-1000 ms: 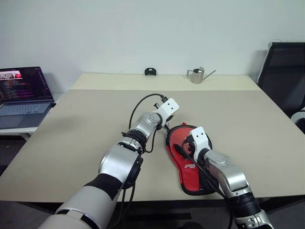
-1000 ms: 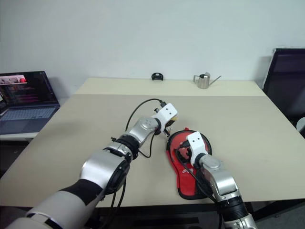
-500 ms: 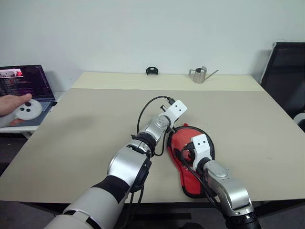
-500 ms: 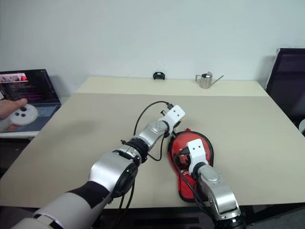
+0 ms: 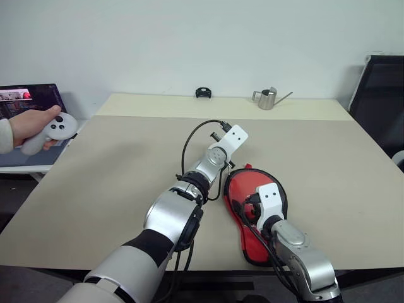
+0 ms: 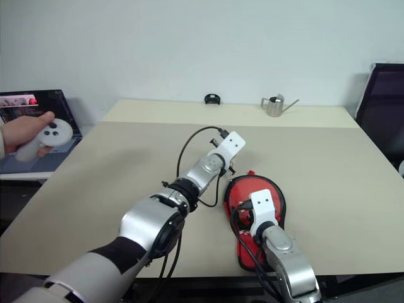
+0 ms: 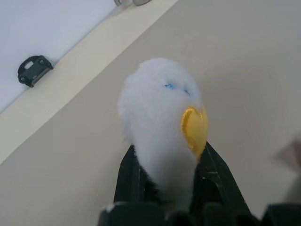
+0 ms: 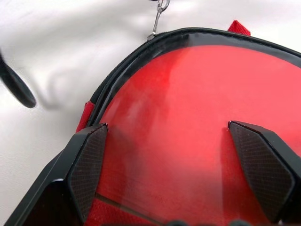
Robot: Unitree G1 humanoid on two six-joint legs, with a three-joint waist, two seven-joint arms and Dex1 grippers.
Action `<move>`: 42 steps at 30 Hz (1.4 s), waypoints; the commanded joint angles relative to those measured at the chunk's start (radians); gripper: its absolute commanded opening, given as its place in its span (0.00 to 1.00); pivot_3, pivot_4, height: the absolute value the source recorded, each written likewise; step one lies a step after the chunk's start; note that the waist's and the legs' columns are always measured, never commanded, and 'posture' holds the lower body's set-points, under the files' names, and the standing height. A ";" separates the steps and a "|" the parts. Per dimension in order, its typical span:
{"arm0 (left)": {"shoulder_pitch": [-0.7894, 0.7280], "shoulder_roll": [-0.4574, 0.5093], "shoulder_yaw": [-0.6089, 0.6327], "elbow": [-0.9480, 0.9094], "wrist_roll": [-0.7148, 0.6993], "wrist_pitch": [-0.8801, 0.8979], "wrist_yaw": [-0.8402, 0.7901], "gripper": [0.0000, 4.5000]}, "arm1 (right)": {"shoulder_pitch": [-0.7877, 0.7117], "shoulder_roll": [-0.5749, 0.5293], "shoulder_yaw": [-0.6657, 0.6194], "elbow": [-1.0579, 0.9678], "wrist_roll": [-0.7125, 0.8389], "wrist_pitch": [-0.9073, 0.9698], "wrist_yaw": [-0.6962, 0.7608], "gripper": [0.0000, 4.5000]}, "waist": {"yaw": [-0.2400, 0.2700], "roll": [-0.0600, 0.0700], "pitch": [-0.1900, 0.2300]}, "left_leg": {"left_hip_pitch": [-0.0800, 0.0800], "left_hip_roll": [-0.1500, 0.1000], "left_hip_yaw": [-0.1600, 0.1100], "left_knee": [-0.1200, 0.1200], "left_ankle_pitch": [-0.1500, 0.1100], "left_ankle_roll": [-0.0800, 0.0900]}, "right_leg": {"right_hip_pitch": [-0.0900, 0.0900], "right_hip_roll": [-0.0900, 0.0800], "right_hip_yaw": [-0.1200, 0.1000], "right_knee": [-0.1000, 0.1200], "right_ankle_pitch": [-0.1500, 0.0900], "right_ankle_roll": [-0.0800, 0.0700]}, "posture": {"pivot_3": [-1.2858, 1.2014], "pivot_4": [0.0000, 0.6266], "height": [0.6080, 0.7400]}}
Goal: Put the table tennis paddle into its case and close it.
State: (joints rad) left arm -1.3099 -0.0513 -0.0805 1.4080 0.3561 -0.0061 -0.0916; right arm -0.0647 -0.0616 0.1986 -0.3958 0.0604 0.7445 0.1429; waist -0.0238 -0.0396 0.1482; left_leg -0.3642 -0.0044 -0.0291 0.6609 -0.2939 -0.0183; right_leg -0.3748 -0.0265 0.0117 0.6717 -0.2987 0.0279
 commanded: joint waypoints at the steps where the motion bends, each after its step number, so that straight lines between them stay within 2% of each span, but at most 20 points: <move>1: -0.066 -0.013 0.007 -0.021 0.011 -0.009 0.031 0.06 | 0.107 0.000 0.051 0.089 0.008 0.131 -0.001 1.00 | 0.000 0.000 0.000 | 0.000 0.000 0.000 0.000 0.000 0.000 | 0.000 0.000 0.000 0.000 0.000 0.000 | 0.52 0.24 1.00; 4: -0.058 -0.029 -0.017 -0.019 0.035 -0.006 -0.003 0.06 | 0.105 0.003 0.052 0.091 0.010 0.131 -0.006 1.00 | 0.000 0.000 0.000 | 0.000 0.000 0.000 0.000 -0.001 -0.001 | 0.000 0.000 0.000 0.000 -0.001 0.000 | 0.52 0.24 1.00; 8: -0.012 -0.065 -0.107 -0.012 0.106 -0.001 -0.158 0.06 | 0.088 0.012 0.049 0.107 0.010 0.127 -0.010 1.00 | 0.000 0.000 0.000 | 0.000 0.000 0.000 0.000 -0.001 -0.001 | 0.000 0.001 -0.001 -0.001 -0.001 0.000 | 0.52 0.24 1.00; 12: -0.002 -0.069 -0.078 -0.015 0.080 0.023 -0.207 0.36 | 0.075 0.020 0.048 0.116 0.008 0.125 -0.012 1.00 | -0.003 0.000 0.000 | 0.000 0.000 0.000 0.000 -0.001 -0.001 | 0.000 0.001 0.000 -0.001 -0.002 0.000 | 0.52 0.24 1.00; 19: -0.003 -0.057 -0.095 -0.016 0.105 0.009 -0.209 0.93 | 0.061 0.027 0.043 0.134 0.005 0.113 -0.014 1.00 | -0.006 0.000 -0.001 | 0.000 0.000 0.000 0.000 -0.001 -0.001 | -0.001 0.001 0.001 0.001 -0.002 -0.001 | 0.52 0.24 1.00; 26: -0.030 -0.007 -0.019 -0.025 0.043 -0.019 -0.203 0.93 | 0.001 0.031 0.008 0.197 0.009 0.080 -0.008 1.00 | -0.010 -0.001 -0.002 | 0.002 0.000 0.000 0.001 -0.001 -0.001 | 0.000 0.001 0.002 0.004 -0.002 -0.001 | 0.52 0.24 1.00; 33: -0.046 0.141 0.086 -0.040 -0.053 -0.074 -0.242 0.93 | -0.043 0.008 -0.029 0.257 0.015 0.042 0.021 1.00 | -0.010 -0.001 -0.002 | 0.007 0.001 0.001 0.001 -0.001 -0.001 | 0.002 0.001 0.002 0.008 -0.003 0.003 | 0.52 0.24 1.00; 38: -0.022 0.224 0.149 -0.058 -0.134 -0.122 -0.354 0.93 | -0.059 -0.008 -0.072 0.276 0.027 0.022 0.043 1.00 | -0.006 -0.002 -0.002 | 0.007 0.001 0.001 0.001 -0.001 -0.001 | 0.002 0.001 0.001 0.008 -0.001 -0.001 | 0.52 0.24 1.00; 42: 0.086 0.322 0.233 -0.123 -0.275 -0.143 -0.642 0.93 | -0.048 -0.011 -0.124 0.149 0.098 0.058 0.083 1.00 | -0.005 -0.002 -0.002 | 0.005 0.000 0.001 0.001 -0.001 -0.001 | 0.001 -0.001 0.000 0.007 -0.001 -0.002 | 0.52 0.24 1.00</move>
State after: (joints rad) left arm -1.2524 0.2441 0.1232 1.3266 0.1393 -0.1290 -0.6268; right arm -0.1667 -0.0597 0.1053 -0.2711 0.1201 0.7228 0.2094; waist -0.0284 -0.0412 0.1465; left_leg -0.3600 -0.0043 -0.0282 0.6622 -0.2947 -0.0198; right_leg -0.3742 -0.0273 0.0124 0.6784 -0.2995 0.0261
